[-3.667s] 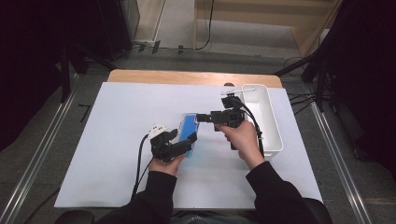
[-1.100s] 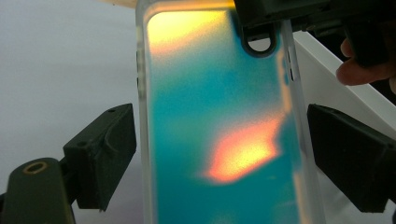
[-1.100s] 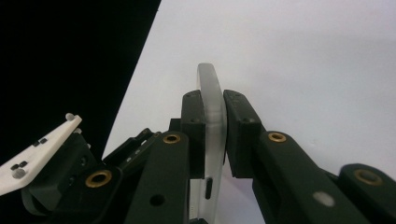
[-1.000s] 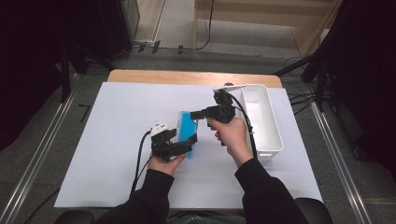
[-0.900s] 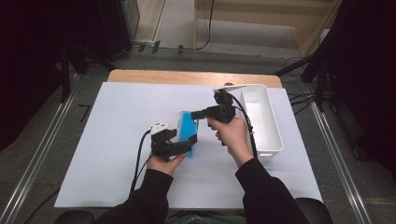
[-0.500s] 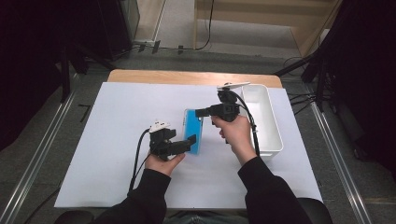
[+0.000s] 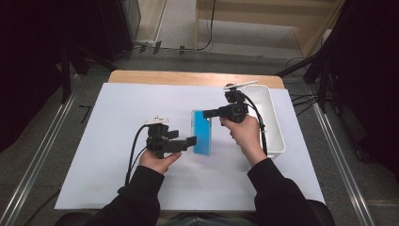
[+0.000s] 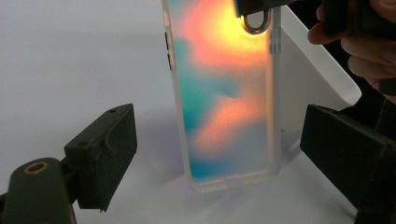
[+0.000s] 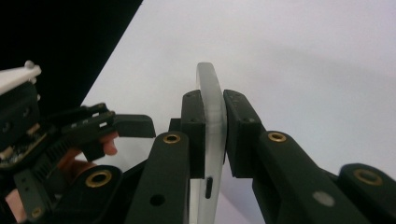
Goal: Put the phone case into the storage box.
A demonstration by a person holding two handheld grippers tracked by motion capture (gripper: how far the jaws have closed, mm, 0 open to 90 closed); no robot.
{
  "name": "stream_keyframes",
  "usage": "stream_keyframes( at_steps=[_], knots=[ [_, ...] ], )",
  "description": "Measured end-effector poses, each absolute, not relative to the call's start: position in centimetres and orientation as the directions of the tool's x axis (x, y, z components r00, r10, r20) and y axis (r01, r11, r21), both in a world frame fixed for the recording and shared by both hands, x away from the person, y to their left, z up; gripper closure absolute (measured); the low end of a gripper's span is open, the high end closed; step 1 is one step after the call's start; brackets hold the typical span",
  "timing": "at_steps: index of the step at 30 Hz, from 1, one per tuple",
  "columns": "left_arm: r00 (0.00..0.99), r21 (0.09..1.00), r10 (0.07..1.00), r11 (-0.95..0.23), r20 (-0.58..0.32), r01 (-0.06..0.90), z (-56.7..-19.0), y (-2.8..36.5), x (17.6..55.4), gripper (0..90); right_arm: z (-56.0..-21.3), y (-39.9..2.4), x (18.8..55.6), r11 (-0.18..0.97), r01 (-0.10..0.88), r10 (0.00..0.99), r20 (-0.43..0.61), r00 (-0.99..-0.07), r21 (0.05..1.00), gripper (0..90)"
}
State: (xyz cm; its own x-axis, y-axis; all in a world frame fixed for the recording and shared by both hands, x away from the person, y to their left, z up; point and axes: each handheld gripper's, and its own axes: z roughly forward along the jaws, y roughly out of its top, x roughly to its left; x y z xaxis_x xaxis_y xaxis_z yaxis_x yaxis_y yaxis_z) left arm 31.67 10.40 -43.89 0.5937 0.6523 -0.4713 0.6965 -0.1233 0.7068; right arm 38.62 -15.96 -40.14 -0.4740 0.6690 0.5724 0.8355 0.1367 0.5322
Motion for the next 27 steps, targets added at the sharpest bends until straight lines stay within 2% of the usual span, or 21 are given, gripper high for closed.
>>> stream_keyframes(
  at_steps=[4, 9, 15, 20, 27],
  knots=[
    [0.631, 0.687, 0.604, -0.181, -0.487, 0.704, -43.5, 10.7, 32.1, 14.4, -39.9, -16.1, 38.2, 0.171, 0.814, 0.661, 0.548, -0.513, 0.556, 77.6],
    [0.645, 0.671, 0.592, -0.221, -0.484, 0.707, -43.2, 11.1, 32.6, 17.5, -39.7, -16.1, 37.7, 0.22, 0.779, 0.643, 0.513, -0.569, 0.587, 77.7],
    [0.641, 0.645, 0.602, -0.256, -0.476, 0.72, -42.8, 11.8, 33.2, 17.4, -39.6, -16.2, 37.4, 0.271, 0.74, 0.609, 0.485, -0.627, 0.616, 77.7],
    [0.657, 0.635, 0.562, -0.275, -0.503, 0.722, -42.6, 12.5, 33.6, 17.4, -39.7, -16.6, 37.1, 0.302, 0.715, 0.585, 0.469, -0.661, 0.631, 77.7],
    [0.701, 0.639, 0.515, -0.332, -0.494, 0.694, -42.4, 12.9, 33.7, 17.4, -39.4, -17.5, 36.5, 0.341, 0.67, 0.546, 0.441, -0.712, 0.66, 77.7]
  ],
)
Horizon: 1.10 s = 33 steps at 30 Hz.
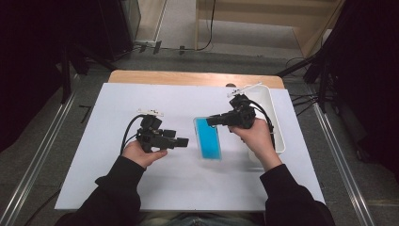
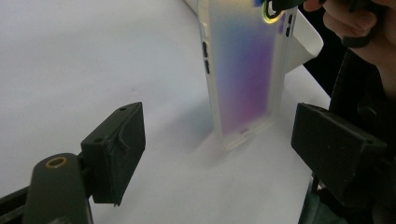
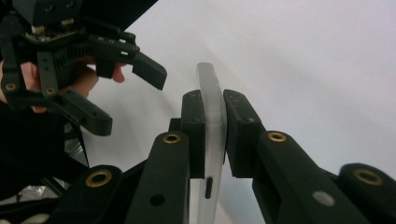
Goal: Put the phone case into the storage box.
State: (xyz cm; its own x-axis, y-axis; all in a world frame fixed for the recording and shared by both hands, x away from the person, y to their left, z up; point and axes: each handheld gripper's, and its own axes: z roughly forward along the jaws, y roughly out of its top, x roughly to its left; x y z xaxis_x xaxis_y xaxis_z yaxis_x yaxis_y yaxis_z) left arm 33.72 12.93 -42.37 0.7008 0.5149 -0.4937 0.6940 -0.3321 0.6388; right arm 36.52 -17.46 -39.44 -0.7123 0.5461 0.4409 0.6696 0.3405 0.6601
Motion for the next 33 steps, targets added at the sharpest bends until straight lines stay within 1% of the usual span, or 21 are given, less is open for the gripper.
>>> stream_keyframes(
  at_steps=[1, 4, 7, 17, 20, 23, 25, 31, 33],
  knots=[
    [0.707, 0.64, 0.502, -0.337, -0.498, 0.69, -42.4, 13.0, 33.7, 17.4, -39.4, -17.6, 36.5, 0.344, 0.666, 0.544, 0.438, -0.716, 0.662, 77.6],
    [0.744, 0.664, 0.479, -0.367, -0.466, 0.652, -42.3, 13.0, 33.7, 17.4, -39.4, -17.9, 36.3, 0.351, 0.658, 0.531, 0.436, -0.726, 0.666, 77.7],
    [0.758, 0.663, 0.445, -0.385, -0.476, 0.642, -42.3, 13.2, 33.8, 17.4, -39.4, -18.0, 36.1, 0.369, 0.64, 0.52, 0.421, -0.743, 0.674, 77.6],
    [0.794, 0.682, 0.398, -0.415, -0.459, 0.602, -41.7, 13.6, 33.8, 17.4, -39.0, -17.9, 35.2, 0.444, 0.553, 0.429, 0.375, -0.822, 0.705, 77.6],
    [0.791, 0.679, 0.38, -0.411, -0.479, 0.608, -41.6, 13.7, 33.8, 17.5, -38.8, -17.8, 35.0, 0.464, 0.541, 0.414, 0.368, -0.833, 0.702, 77.6],
    [0.794, 0.678, 0.363, -0.415, -0.488, 0.606, -41.5, 13.7, 33.8, 17.5, -38.7, -17.7, 34.8, 0.487, 0.511, 0.379, 0.355, -0.855, 0.709, 77.6],
    [0.8, 0.679, 0.36, -0.425, -0.48, 0.599, -41.4, 13.7, 33.8, 17.4, -38.5, -17.6, 34.7, 0.503, 0.491, 0.35, 0.352, -0.868, 0.711, 77.7],
    [0.82, 0.685, 0.341, -0.451, -0.46, 0.572, -41.2, 13.5, 33.7, 17.5, -38.4, -17.1, 34.5, 0.542, 0.46, 0.311, 0.34, -0.887, 0.703, 77.6],
    [0.828, 0.689, 0.336, -0.459, -0.449, 0.561, -41.0, 13.4, 33.7, 22.5, -38.4, -17.0, 34.5, 0.55, 0.45, 0.294, 0.341, -0.893, 0.704, 77.5]
  ],
)
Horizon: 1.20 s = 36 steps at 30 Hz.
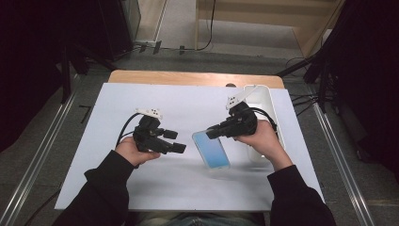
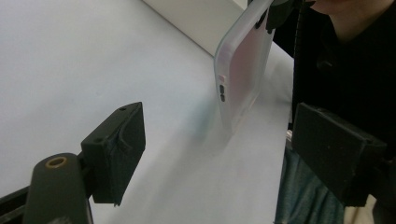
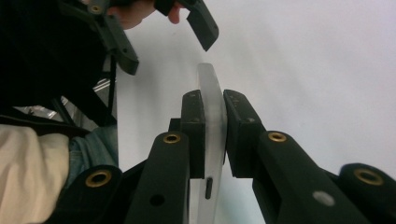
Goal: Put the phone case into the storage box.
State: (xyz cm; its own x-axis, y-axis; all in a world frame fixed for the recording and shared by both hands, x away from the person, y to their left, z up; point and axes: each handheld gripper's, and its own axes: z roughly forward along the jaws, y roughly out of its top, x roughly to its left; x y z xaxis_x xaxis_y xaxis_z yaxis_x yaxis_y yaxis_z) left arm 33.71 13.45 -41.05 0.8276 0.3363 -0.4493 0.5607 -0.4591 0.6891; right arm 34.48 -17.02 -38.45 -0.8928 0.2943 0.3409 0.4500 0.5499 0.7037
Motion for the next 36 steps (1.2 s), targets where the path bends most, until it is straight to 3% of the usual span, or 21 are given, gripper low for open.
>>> stream_keyframes(
  at_steps=[10, 21, 26, 36],
  knots=[
    [0.837, 0.682, 0.303, -0.486, -0.455, 0.546, -40.4, 12.8, 33.8, 22.7, -38.4, -16.4, 34.6, 0.597, 0.401, 0.241, 0.321, -0.916, 0.695, 77.5],
    [0.889, 0.692, 0.254, -0.559, -0.382, 0.457, -39.9, 12.1, 34.1, 26.4, -38.2, -15.8, 35.4, 0.633, 0.384, 0.189, 0.347, -0.919, 0.672, 77.5],
    [0.889, 0.694, 0.238, -0.558, -0.39, 0.454, -39.7, 12.0, 34.7, 35.4, -38.3, -15.6, 35.9, 0.636, 0.385, 0.177, 0.359, -0.916, 0.668, 77.5],
    [0.896, 0.682, 0.2, -0.589, -0.396, 0.433, -39.9, 11.4, 34.9, 42.8, -38.6, -14.9, 36.1, 0.643, 0.387, 0.156, 0.382, -0.911, 0.661, 77.5]
  ],
)
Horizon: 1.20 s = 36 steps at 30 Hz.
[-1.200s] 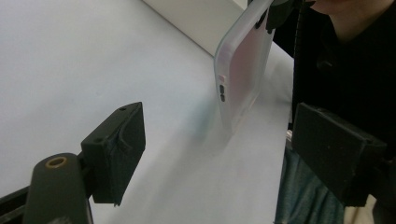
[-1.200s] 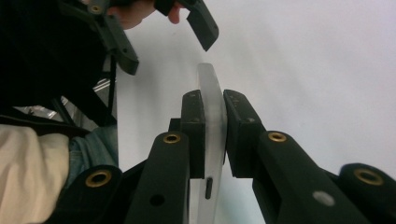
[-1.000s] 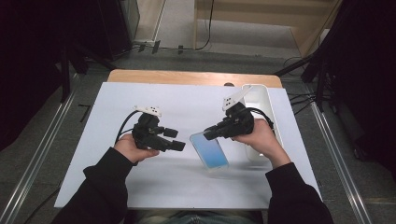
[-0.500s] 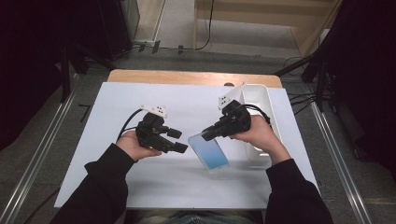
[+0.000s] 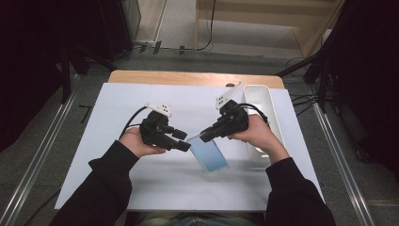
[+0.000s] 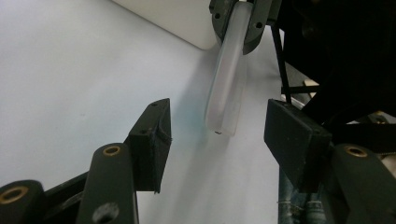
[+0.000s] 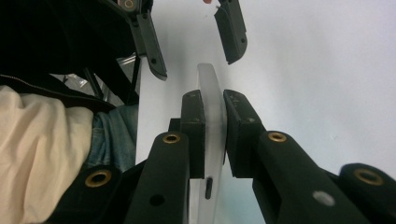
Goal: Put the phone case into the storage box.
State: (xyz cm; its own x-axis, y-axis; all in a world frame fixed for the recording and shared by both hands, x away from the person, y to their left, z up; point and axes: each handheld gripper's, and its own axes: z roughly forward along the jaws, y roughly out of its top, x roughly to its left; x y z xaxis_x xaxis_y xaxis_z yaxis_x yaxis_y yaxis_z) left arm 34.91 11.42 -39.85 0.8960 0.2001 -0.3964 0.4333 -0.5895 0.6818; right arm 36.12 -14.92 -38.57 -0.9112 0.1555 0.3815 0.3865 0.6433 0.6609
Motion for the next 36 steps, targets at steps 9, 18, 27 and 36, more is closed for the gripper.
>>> stream_keyframes(
  at_steps=[9, 18, 27, 36],
  knots=[
    [0.897, 0.68, 0.159, -0.602, -0.412, 0.419, -40.25, 11.17, 35.2, 51.1, -38.54, -14.77, 36.29, 0.639, 0.392, 0.144, 0.397, -0.906, 0.662, 77.5],
    [0.896, 0.669, 0.142, -0.618, -0.421, 0.412, -40.63, 10.74, 35.28, 63.8, -38.42, -14.36, 36.3, 0.63, 0.396, 0.128, 0.414, -0.901, 0.668, 77.5],
    [0.901, 0.676, 0.122, -0.621, -0.417, 0.397, -40.62, 10.55, 35.2, 76.1, -38.52, -14.0, 36.29, 0.638, 0.4, 0.122, 0.426, -0.897, 0.658, 77.5],
    [0.899, 0.677, 0.128, -0.616, -0.418, 0.402, -40.47, 10.51, 35.17, 79.3, -38.47, -14.08, 36.34, 0.634, 0.406, 0.119, 0.435, -0.892, 0.659, 77.5]
  ],
)
